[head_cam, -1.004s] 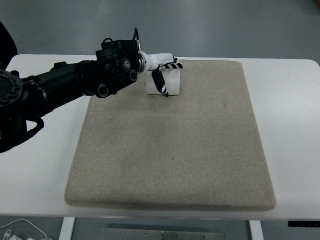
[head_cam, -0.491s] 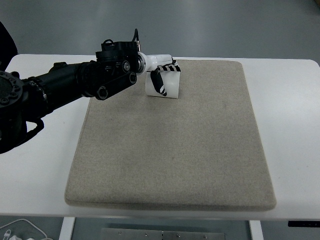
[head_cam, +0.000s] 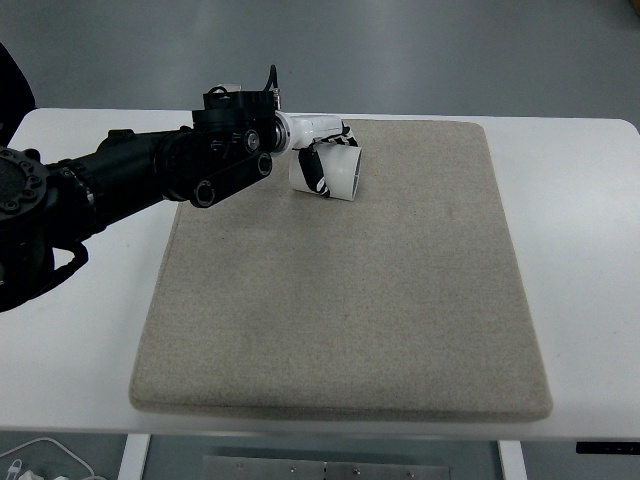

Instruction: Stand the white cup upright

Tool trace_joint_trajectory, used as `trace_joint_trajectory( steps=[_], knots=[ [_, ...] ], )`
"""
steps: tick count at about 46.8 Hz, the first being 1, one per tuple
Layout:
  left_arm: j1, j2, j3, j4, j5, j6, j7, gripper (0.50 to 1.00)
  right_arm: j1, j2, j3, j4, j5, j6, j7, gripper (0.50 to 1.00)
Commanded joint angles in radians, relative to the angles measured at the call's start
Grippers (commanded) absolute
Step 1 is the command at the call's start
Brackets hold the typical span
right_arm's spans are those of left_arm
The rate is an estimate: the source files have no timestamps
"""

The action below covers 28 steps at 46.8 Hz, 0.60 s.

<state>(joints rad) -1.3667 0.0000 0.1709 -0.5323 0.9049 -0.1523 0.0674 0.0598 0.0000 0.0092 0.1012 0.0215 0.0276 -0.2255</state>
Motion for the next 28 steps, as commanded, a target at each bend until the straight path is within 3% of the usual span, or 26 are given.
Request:
trace_joint_trajectory(
  steps=[1, 6, 10, 21, 28],
  knots=[
    [0.000, 0.000, -0.001, 0.002, -0.003, 0.014, -0.006, 0.782, 0.000, 0.000, 0.000, 0.000, 0.000, 0.000, 0.000, 0.930],
    [-0.002, 0.000, -0.005, 0.006, -0.004, 0.017, -0.006, 0.583, 0.000, 0.000, 0.000, 0.000, 0.000, 0.000, 0.000, 0.930],
    [-0.003, 0.000, -0.016, 0.009, -0.017, 0.017, -0.006, 0.501, 0.000, 0.000, 0.000, 0.000, 0.000, 0.000, 0.000, 0.930],
    [-0.003, 0.000, -0.162, 0.043, -0.050, 0.002, -0.006, 0.500, 0.000, 0.000, 0.000, 0.000, 0.000, 0.000, 0.000, 0.930],
    [0.000, 0.000, -0.228, 0.051, -0.167, -0.020, -0.006, 0.500, 0.000, 0.000, 0.000, 0.000, 0.000, 0.000, 0.000, 0.930]
  ],
)
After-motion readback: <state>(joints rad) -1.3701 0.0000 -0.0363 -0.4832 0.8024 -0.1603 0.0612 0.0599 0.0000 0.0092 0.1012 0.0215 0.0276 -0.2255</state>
